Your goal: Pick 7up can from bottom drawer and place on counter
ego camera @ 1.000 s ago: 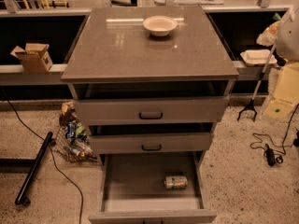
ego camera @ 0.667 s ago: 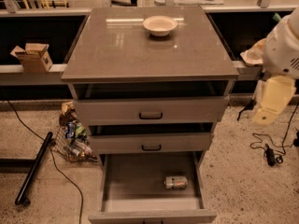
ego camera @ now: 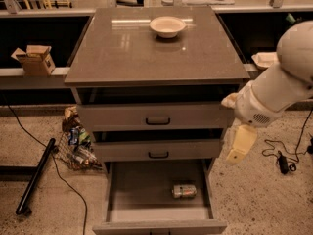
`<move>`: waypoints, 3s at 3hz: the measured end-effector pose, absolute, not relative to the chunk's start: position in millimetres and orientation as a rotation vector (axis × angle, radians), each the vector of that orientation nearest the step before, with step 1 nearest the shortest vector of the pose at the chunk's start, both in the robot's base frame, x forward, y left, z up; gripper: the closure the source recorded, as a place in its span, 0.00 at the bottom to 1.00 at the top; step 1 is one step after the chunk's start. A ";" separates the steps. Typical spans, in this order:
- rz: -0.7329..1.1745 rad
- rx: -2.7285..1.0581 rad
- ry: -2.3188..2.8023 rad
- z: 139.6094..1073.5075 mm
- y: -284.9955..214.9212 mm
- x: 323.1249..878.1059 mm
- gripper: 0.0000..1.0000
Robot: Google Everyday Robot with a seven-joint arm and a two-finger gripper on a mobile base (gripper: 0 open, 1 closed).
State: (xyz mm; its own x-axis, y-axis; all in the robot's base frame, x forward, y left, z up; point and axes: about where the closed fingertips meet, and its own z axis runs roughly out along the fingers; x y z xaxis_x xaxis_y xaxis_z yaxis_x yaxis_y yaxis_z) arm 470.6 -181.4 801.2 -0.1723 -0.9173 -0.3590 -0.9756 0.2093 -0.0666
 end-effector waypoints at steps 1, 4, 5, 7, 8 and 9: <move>0.388 -1.755 2.136 743.0 -157.5 470.4 0.00; 0.433 -1.788 2.109 683.5 -161.5 477.0 0.00; 0.514 -1.758 2.097 609.0 -171.4 483.4 0.00; 0.592 -1.743 2.057 502.6 -168.3 497.2 0.00; 0.664 -1.721 2.027 452.8 -160.4 502.3 0.00; 0.664 -1.721 2.027 452.8 -160.4 502.3 0.00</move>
Offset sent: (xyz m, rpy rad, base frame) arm -0.0014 0.0197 -0.0475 0.0738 0.0354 0.0164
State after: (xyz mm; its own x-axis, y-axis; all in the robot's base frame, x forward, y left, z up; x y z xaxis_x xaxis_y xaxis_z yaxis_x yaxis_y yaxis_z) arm 502.3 -160.4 452.8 -0.1633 -0.7972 -0.5813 -0.9866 0.1299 0.0991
